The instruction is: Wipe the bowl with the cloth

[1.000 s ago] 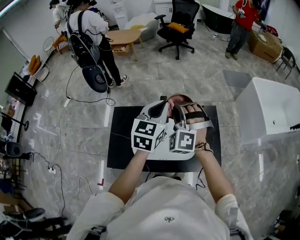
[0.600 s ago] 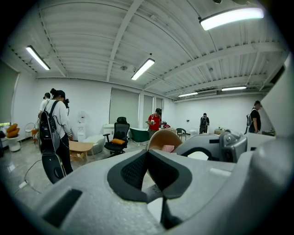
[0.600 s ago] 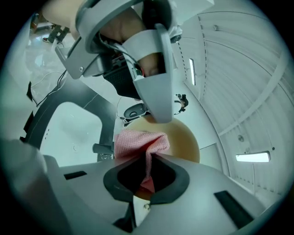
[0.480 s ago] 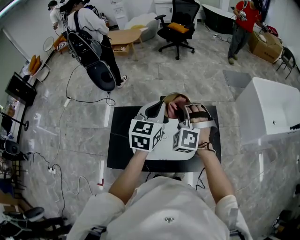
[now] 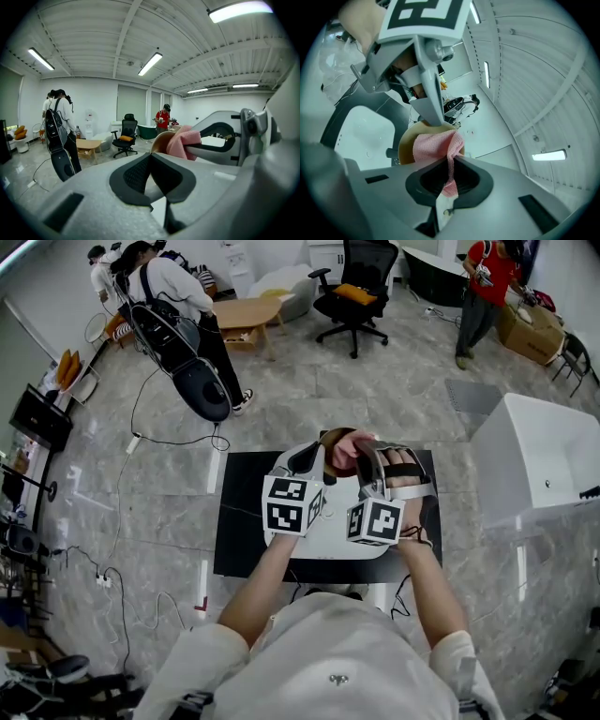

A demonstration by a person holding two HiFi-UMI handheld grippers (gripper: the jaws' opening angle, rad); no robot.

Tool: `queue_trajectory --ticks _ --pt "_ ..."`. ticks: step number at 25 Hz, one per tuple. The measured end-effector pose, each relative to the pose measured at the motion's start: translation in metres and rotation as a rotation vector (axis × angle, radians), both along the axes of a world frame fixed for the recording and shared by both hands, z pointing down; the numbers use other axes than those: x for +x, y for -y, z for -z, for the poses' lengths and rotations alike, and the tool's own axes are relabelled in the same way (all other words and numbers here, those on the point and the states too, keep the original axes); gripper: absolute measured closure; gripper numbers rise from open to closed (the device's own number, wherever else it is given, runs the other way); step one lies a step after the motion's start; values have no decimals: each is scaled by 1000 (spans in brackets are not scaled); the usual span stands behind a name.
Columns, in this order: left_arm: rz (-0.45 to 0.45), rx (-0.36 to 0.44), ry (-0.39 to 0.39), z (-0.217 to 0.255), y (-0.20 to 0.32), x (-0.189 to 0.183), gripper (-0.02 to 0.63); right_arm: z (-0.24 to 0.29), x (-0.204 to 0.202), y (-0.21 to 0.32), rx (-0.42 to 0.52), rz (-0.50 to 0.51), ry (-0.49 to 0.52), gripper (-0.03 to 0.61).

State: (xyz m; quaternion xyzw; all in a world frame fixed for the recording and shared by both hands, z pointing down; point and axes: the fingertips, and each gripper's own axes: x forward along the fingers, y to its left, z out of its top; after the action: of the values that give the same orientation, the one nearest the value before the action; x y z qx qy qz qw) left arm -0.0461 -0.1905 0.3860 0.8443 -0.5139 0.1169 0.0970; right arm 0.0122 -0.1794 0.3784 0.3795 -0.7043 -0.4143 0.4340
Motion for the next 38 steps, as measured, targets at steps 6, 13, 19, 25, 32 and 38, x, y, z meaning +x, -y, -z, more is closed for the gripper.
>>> queue_trajectory --ticks 6,13,19,25,32,38 --pt "33 -25 -6 -12 2 -10 597 27 14 -3 -26 -16 213 563" --pt "38 -44 -12 -19 3 -15 597 33 27 -2 -165 -9 536 563" --pt "29 -72 -12 -32 1 -11 597 18 49 -1 -367 -40 879 562" --pt "21 -86 -16 -37 -1 -10 597 5 74 -3 -435 -91 1034 563" --pt "13 -115 -21 -50 -7 -6 597 -14 94 -10 -480 -140 1102 563" --pt "-3 -160 -34 -69 -13 -4 597 -36 95 -14 -517 -163 1100 563"
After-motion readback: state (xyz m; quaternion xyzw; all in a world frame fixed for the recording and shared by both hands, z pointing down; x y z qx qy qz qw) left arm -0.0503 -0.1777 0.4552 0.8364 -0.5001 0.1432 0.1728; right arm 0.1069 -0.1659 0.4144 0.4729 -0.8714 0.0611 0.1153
